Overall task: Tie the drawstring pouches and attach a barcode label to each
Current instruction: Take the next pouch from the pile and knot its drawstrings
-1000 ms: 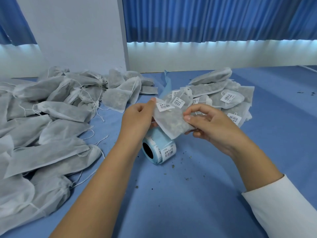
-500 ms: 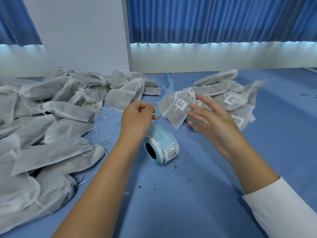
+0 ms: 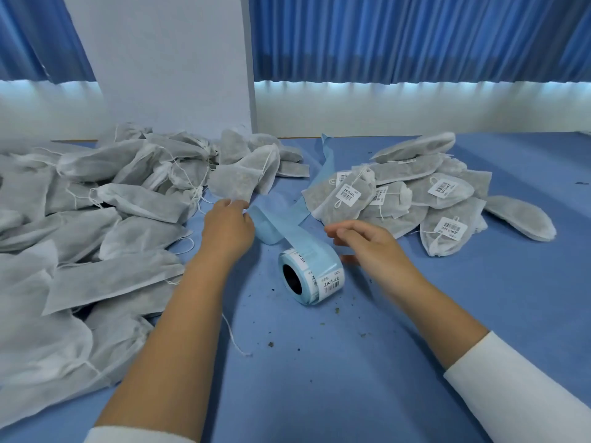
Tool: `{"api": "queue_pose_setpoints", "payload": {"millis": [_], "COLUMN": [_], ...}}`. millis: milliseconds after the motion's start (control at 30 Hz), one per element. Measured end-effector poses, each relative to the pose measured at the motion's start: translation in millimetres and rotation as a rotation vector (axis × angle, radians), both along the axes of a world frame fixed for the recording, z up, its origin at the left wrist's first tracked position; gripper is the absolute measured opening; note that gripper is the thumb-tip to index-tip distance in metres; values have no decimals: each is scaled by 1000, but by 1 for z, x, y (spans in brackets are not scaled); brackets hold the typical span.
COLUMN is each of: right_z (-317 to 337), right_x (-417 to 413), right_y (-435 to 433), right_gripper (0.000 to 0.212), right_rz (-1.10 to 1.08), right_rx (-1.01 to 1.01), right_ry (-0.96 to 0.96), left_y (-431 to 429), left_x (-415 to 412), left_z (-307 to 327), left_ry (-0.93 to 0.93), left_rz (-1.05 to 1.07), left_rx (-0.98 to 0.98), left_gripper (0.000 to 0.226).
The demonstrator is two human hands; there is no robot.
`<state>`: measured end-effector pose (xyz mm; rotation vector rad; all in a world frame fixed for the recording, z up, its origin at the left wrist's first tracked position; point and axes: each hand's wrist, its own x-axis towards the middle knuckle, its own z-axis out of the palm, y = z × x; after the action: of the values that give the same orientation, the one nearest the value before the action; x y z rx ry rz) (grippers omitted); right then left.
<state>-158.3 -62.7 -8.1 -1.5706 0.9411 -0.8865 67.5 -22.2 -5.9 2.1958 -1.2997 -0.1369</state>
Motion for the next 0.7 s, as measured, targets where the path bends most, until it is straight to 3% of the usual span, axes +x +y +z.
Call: {"api": "queue_pose_setpoints", "payload": {"millis": [267,700], "right_z": [-12,-19], "right_x": [8,11], "right_y": [-5,-13], "right_gripper": [29,32], "right_rz": [4,-21], "right_rx": [64,21], "right_ry": [41,63], "left_y": [-17,-45], "left_x": [27,29], "left_z": [-24,-34], "left_ry": [104,-157], "left_rz": [7,47], "left_rx": [-80,267], "left_gripper": [41,50]}}
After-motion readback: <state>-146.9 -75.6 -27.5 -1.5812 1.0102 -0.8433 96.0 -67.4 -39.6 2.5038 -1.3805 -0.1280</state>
